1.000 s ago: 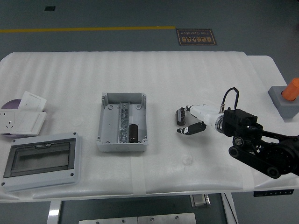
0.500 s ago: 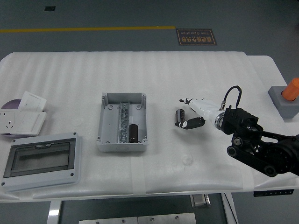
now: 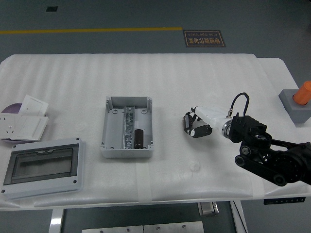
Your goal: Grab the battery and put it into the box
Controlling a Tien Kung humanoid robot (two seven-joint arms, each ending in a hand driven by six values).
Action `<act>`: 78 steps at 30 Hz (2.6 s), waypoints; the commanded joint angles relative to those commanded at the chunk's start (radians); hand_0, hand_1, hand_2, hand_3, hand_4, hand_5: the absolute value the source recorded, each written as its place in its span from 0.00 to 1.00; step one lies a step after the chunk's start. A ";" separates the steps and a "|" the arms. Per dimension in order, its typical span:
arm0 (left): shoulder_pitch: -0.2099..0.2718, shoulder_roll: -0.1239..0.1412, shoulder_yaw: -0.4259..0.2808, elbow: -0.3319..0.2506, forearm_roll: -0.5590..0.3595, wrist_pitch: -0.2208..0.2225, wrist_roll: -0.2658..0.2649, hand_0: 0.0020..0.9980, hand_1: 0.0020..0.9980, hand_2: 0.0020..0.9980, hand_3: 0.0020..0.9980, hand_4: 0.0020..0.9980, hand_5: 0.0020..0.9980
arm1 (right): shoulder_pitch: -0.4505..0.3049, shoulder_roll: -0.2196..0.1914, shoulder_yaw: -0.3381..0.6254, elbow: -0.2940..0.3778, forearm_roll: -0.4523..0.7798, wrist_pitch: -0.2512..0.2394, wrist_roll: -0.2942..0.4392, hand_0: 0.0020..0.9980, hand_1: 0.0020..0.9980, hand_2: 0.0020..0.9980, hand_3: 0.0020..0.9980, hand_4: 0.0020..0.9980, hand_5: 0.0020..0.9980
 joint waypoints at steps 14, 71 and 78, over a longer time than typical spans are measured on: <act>0.001 -0.001 -0.017 0.001 0.015 -0.001 0.006 0.60 0.66 0.56 0.55 0.42 0.49 | -0.023 -0.029 0.082 0.157 0.005 -0.094 0.030 0.64 0.58 0.55 0.72 0.56 0.34; 0.021 0.009 -0.050 0.001 0.049 -0.005 0.018 0.59 0.66 0.55 0.55 0.44 0.48 | -0.282 -0.057 0.478 0.142 0.247 -0.296 0.248 0.95 0.84 0.84 0.91 0.78 0.52; 0.034 0.006 -0.035 0.001 0.025 -0.004 0.014 0.59 0.66 0.55 0.55 0.44 0.48 | -0.350 -0.043 0.603 0.127 0.364 -0.296 0.301 0.95 0.84 0.84 0.91 0.78 0.52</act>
